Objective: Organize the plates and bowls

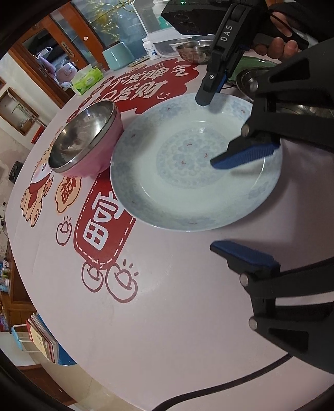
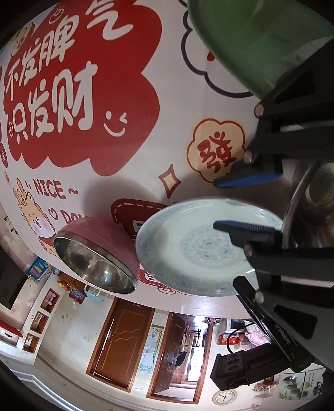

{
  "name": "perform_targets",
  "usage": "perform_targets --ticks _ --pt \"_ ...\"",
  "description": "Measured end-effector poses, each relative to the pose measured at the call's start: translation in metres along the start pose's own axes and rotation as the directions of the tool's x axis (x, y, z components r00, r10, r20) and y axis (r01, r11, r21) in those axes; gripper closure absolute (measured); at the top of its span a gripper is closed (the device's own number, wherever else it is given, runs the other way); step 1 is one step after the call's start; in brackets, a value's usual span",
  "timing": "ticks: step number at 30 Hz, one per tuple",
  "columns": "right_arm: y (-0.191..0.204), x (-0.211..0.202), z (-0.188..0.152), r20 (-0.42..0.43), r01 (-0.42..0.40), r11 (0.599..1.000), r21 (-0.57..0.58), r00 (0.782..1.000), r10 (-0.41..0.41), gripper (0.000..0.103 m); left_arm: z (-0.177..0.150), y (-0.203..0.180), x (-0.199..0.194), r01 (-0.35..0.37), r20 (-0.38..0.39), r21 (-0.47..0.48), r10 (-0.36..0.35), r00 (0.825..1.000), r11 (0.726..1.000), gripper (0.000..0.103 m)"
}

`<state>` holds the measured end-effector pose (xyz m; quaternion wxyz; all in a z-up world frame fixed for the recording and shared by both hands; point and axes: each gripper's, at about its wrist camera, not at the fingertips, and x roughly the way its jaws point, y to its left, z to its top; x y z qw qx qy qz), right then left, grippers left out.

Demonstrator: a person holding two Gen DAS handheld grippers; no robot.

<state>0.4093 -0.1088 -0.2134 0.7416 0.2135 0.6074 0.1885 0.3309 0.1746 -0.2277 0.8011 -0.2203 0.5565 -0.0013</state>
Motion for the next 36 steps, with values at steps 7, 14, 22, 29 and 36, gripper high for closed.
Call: perform_targets --ticks 7,14,22,29,36 --pt "-0.002 0.004 0.001 -0.009 -0.009 1.0 -0.009 1.0 0.008 0.088 0.0 -0.004 0.008 0.015 -0.012 0.024 -0.015 1.0 1.0 0.063" --pt "-0.005 0.005 0.001 -0.016 -0.013 1.0 -0.012 1.0 0.013 0.095 -0.001 -0.005 0.009 0.026 -0.013 0.019 -0.026 1.0 0.999 0.064" --pt "-0.009 0.007 0.001 -0.014 -0.016 1.0 -0.015 1.0 0.015 0.096 0.001 -0.007 0.01 0.02 -0.025 0.033 -0.019 0.999 0.999 0.064" --pt "-0.008 0.009 0.0 -0.002 -0.016 1.0 -0.024 1.0 0.016 0.096 -0.001 -0.006 0.01 0.01 -0.013 0.023 -0.009 1.0 1.0 0.066" --pt "-0.001 0.011 0.0 -0.002 0.004 0.999 -0.039 1.0 -0.004 0.096 -0.002 -0.003 0.009 -0.012 -0.02 0.021 0.012 1.0 1.0 0.073"
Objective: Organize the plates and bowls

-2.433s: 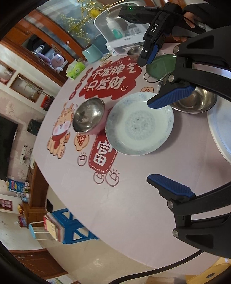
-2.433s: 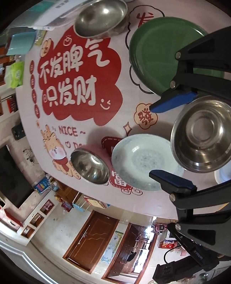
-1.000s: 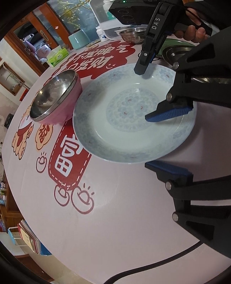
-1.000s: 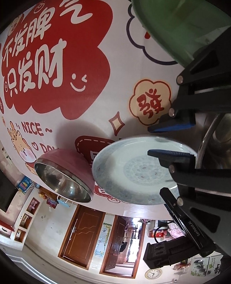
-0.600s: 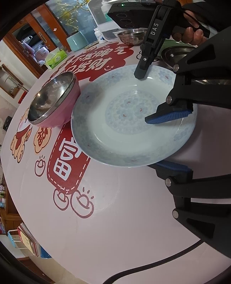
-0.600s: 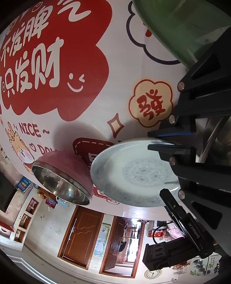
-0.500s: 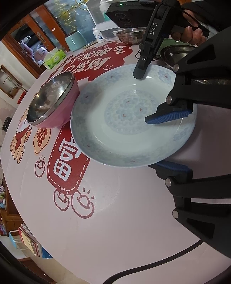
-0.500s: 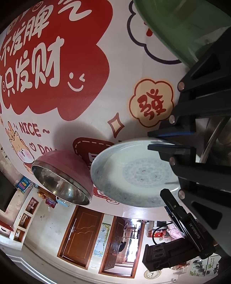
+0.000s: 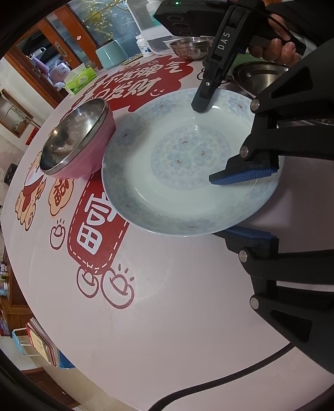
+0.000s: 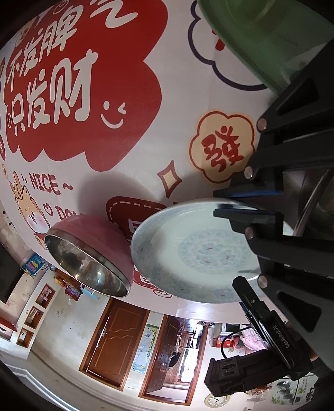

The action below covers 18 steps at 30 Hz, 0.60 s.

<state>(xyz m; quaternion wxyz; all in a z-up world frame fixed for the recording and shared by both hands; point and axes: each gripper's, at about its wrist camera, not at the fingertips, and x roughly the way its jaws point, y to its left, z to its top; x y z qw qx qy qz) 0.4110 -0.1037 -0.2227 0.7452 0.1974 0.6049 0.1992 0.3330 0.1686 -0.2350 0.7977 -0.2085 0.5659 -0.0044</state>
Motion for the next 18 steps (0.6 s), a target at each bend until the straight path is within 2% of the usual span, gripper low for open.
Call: perform_targets --ticks 10,18 --pt "0.014 0.001 -0.003 -0.011 -0.022 1.0 -0.02 1.0 0.022 0.095 -0.01 0.011 -0.015 -0.005 0.024 -0.017 0.006 1.0 1.0 0.073" --pt "0.037 -0.004 -0.004 0.006 -0.048 0.997 -0.057 0.999 0.048 0.095 -0.018 0.021 -0.042 0.001 0.074 -0.052 0.003 0.997 0.999 0.073"
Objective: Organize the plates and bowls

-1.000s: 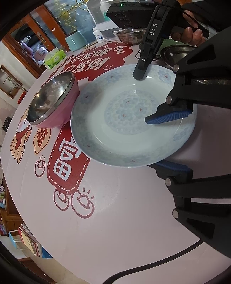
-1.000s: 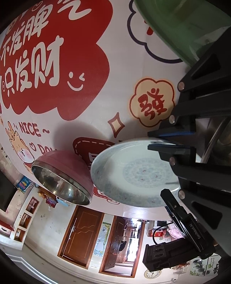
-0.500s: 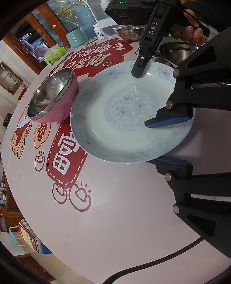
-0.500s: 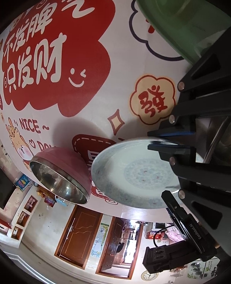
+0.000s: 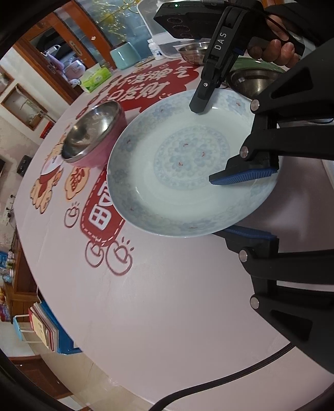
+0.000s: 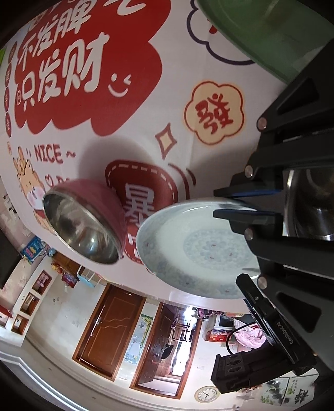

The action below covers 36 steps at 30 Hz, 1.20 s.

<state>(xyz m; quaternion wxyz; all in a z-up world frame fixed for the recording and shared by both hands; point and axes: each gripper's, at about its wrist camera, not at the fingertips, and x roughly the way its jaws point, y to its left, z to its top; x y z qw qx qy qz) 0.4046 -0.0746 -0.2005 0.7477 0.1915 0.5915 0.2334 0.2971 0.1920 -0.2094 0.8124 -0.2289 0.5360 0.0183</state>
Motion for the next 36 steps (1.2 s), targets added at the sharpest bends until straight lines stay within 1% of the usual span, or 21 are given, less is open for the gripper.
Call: perform_targets --ticks 4,10,16,23,30,36 --pt "0.013 -0.005 -0.001 0.014 -0.01 1.0 -0.021 1.0 0.01 0.095 -0.003 0.001 -0.02 0.003 0.029 0.012 -0.004 1.0 1.0 0.073" --pt "0.032 -0.016 -0.008 0.038 -0.029 0.998 -0.055 0.999 0.032 0.094 -0.012 0.005 -0.047 0.007 0.078 0.001 -0.007 0.997 1.0 0.073" --pt "0.048 -0.027 -0.019 0.044 -0.036 0.995 -0.091 0.998 0.04 0.094 -0.024 0.012 -0.075 0.012 0.12 -0.004 -0.012 0.993 1.0 0.073" --pt "0.066 -0.047 -0.045 0.062 -0.025 0.991 -0.131 0.998 0.033 0.093 -0.043 0.018 -0.109 0.03 0.16 -0.011 -0.028 0.987 0.999 0.073" --pt "0.079 -0.065 -0.079 0.075 -0.014 0.989 -0.145 0.997 0.025 0.092 -0.064 0.019 -0.145 0.044 0.214 0.014 -0.046 0.976 0.999 0.073" --pt "0.088 -0.075 -0.112 0.069 -0.028 0.99 -0.135 0.997 0.038 0.091 -0.084 0.022 -0.176 0.055 0.249 0.046 -0.065 0.966 0.997 0.073"
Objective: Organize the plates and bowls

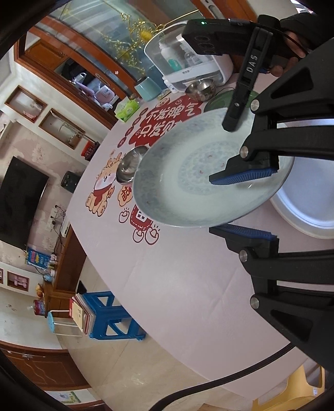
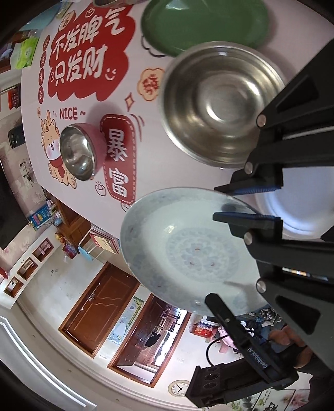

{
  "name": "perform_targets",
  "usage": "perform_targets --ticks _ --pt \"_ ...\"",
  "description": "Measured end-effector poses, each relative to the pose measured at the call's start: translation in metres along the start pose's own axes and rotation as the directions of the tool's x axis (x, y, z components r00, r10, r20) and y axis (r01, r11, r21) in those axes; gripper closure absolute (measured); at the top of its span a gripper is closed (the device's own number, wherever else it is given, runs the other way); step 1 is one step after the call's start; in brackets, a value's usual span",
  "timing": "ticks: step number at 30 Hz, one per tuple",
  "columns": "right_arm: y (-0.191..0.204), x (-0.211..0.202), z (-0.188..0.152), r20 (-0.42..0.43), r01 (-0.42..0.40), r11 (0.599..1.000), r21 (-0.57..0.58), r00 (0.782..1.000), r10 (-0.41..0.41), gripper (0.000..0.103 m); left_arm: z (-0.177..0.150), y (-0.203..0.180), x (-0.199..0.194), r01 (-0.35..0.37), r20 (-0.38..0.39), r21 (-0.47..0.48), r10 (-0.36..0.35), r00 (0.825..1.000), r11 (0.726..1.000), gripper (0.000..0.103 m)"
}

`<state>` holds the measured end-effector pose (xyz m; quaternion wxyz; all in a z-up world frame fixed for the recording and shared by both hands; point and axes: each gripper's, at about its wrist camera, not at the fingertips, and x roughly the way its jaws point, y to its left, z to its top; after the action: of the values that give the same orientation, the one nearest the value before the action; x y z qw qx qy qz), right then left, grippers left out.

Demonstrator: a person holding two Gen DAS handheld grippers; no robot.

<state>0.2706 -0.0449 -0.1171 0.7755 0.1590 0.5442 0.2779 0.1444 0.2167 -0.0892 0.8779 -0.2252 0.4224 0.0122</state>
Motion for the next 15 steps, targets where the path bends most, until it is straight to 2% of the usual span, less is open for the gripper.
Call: perform_targets --ticks 8,15 --pt "0.012 -0.014 -0.037 0.007 0.015 1.0 0.019 1.0 -0.015 0.09 -0.021 0.005 -0.028 0.031 -0.016 0.036 -0.03 0.999 0.999 0.073" --pt "0.016 -0.021 -0.071 0.014 0.049 0.997 0.062 0.999 -0.05 0.09 -0.04 0.01 -0.035 0.058 -0.079 0.082 -0.052 0.996 0.995 0.073"
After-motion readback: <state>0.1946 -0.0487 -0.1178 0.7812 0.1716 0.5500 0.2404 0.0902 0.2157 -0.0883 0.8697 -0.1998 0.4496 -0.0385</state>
